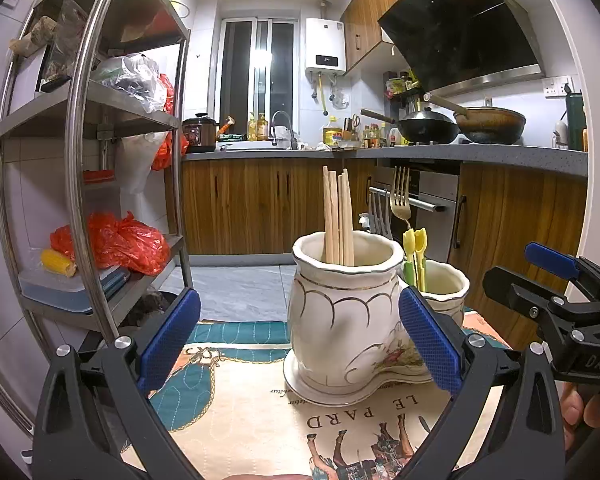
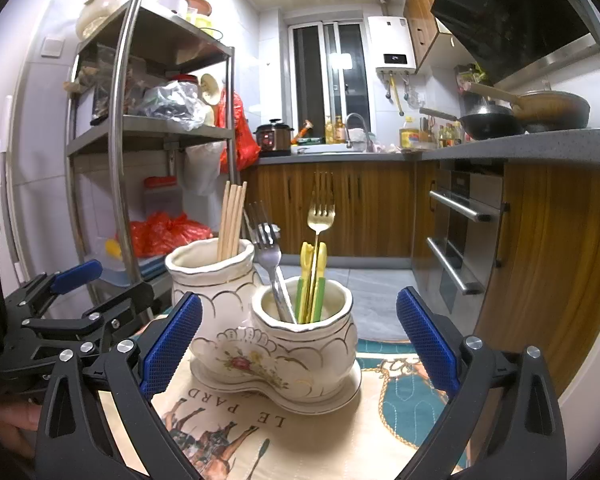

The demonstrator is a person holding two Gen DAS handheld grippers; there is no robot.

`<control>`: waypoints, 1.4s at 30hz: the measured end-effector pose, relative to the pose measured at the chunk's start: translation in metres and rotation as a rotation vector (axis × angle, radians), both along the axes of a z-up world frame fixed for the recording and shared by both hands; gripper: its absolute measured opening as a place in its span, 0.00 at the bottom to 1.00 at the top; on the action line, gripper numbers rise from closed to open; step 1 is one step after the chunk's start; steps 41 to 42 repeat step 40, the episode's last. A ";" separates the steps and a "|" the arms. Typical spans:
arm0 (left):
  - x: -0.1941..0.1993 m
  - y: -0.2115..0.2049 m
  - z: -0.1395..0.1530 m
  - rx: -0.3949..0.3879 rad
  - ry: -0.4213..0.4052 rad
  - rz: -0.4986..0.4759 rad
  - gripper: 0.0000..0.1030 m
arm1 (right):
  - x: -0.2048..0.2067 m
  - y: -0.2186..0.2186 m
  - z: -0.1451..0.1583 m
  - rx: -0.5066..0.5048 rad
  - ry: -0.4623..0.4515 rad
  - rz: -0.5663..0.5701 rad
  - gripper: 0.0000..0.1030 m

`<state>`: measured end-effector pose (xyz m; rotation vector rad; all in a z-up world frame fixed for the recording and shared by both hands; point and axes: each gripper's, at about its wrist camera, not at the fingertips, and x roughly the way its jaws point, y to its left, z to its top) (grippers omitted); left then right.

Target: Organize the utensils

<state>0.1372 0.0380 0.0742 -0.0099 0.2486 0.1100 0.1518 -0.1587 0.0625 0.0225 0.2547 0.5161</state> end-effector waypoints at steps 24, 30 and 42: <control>0.000 0.002 -0.001 0.003 0.008 -0.005 0.95 | 0.000 0.001 0.000 -0.001 0.000 0.000 0.94; 0.000 0.002 -0.001 0.001 0.009 -0.006 0.95 | 0.000 0.001 0.001 0.000 0.000 -0.002 0.94; 0.001 0.005 -0.001 -0.011 0.017 0.002 0.95 | 0.000 0.000 0.001 0.000 -0.001 -0.001 0.94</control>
